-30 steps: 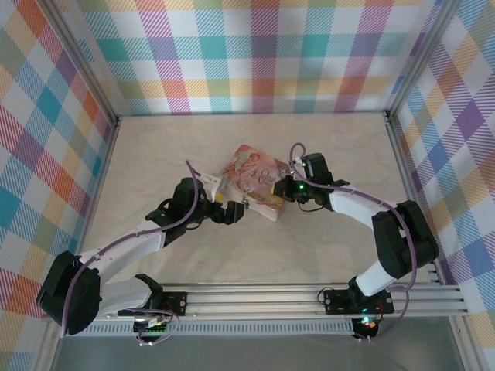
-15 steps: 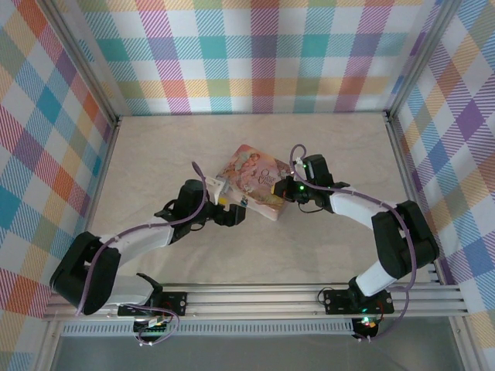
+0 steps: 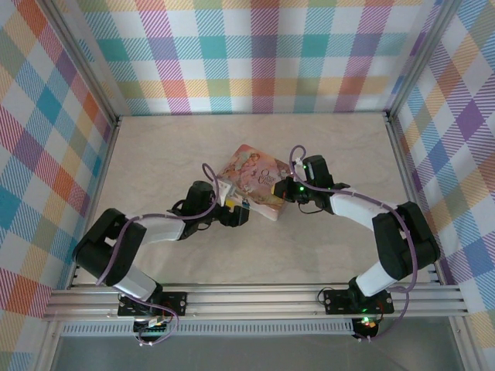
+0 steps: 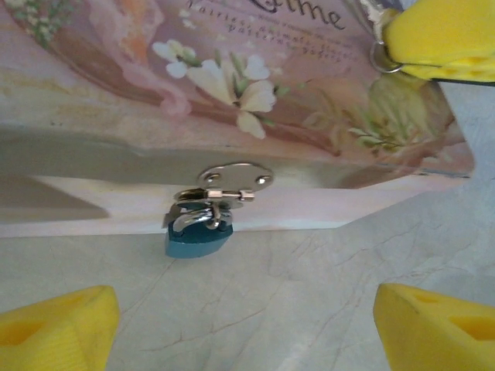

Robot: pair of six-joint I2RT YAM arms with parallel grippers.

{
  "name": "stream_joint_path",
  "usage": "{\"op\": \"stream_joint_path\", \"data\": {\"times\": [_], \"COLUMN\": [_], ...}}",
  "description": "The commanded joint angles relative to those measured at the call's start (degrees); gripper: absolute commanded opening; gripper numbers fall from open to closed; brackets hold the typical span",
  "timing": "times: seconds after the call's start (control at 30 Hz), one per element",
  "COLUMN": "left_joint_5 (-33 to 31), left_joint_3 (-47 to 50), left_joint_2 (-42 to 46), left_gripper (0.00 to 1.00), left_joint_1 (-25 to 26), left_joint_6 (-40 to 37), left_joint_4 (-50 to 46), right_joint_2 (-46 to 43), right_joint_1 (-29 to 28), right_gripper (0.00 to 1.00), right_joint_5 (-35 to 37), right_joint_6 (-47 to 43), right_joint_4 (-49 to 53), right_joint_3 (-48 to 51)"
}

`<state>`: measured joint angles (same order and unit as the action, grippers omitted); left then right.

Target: Unlock a padlock with a key

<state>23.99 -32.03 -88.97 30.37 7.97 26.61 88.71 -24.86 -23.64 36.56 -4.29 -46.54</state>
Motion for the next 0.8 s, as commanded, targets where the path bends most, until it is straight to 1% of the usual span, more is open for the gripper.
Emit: {"op": "stream_joint_path", "data": {"times": [0.0, 0.2, 0.77], "left_joint_5": [1.67, 2.09, 4.44], "left_joint_3": [0.36, -0.73, -3.87], "left_joint_2": [-2.29, -5.1, -9.54], "left_gripper": [0.84, 0.79, 0.62], "left_joint_1": [-1.01, -1.11, -1.19], "left_joint_6": [-1.29, -0.85, 0.98], "left_joint_4": [5.74, 8.47, 9.83], "right_joint_2": [-0.19, -0.84, -0.49], "right_joint_1": [-0.39, -0.45, -0.44], "right_gripper": [0.01, 0.01, 0.01], "right_joint_5": [2.45, 3.44, 3.08], "right_joint_6": [-1.66, -2.42, -2.5], "right_joint_4": [6.24, 7.41, 7.19], "right_joint_3": [2.15, 2.15, 2.12]}}
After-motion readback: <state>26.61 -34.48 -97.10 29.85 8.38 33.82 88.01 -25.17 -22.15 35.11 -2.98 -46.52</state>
